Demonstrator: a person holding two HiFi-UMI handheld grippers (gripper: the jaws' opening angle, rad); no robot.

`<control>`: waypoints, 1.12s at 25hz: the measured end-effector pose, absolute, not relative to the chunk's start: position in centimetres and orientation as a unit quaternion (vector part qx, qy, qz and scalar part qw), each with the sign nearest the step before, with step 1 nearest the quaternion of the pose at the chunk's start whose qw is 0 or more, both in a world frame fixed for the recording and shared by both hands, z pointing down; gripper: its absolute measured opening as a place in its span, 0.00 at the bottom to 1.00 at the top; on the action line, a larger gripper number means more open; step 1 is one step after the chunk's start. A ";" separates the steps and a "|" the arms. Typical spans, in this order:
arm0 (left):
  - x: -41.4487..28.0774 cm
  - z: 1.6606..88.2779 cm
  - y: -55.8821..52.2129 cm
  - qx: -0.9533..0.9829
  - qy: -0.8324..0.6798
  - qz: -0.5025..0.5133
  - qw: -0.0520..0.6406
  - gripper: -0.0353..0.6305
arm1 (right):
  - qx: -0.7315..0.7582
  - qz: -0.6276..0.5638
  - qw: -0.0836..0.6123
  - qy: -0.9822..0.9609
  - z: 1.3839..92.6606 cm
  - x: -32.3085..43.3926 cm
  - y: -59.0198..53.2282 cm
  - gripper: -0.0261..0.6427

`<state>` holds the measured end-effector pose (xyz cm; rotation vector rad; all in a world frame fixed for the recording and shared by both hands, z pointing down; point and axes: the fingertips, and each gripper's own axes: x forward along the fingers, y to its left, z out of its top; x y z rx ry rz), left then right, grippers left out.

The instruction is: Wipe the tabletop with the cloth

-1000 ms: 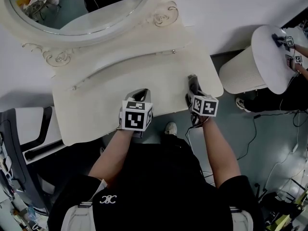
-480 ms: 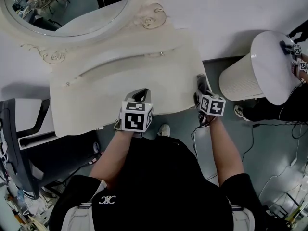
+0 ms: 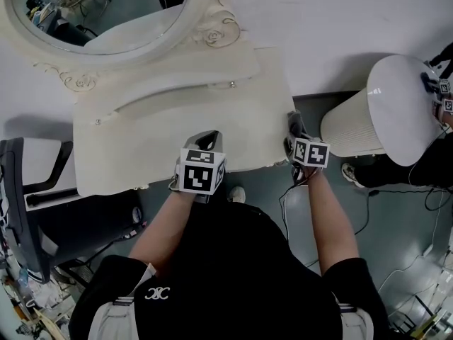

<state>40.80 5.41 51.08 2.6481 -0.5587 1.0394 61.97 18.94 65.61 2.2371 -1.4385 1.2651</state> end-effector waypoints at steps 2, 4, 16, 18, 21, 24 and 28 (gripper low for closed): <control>41.2 51.1 5.7 0.907 -0.188 0.358 0.119 0.06 | 0.755 0.425 0.105 -0.488 65.6 62.2 18.3 0.16; 41.5 51.0 5.8 0.907 -0.185 0.359 0.117 0.06 | 0.753 0.421 0.113 -0.493 65.6 62.4 17.7 0.16; 42.9 51.4 3.1 0.903 -0.189 0.364 0.123 0.06 | 0.747 0.406 0.138 -0.509 65.5 66.0 12.2 0.16; 43.1 51.5 2.1 0.902 -0.193 0.364 0.126 0.06 | 0.746 0.404 0.140 -0.510 65.6 66.9 10.8 0.16; 43.8 51.9 0.5 0.901 -0.193 0.366 0.129 0.06 | 0.745 0.402 0.144 -0.513 65.6 68.4 8.6 0.16; 44.8 52.3 -1.0 0.901 -0.189 0.368 0.131 0.06 | 0.743 0.399 0.150 -0.516 65.5 70.1 6.4 0.16; 46.1 52.5 -2.4 0.904 -0.171 0.366 0.136 0.06 | 0.737 0.396 0.161 -0.523 65.5 71.8 3.6 0.16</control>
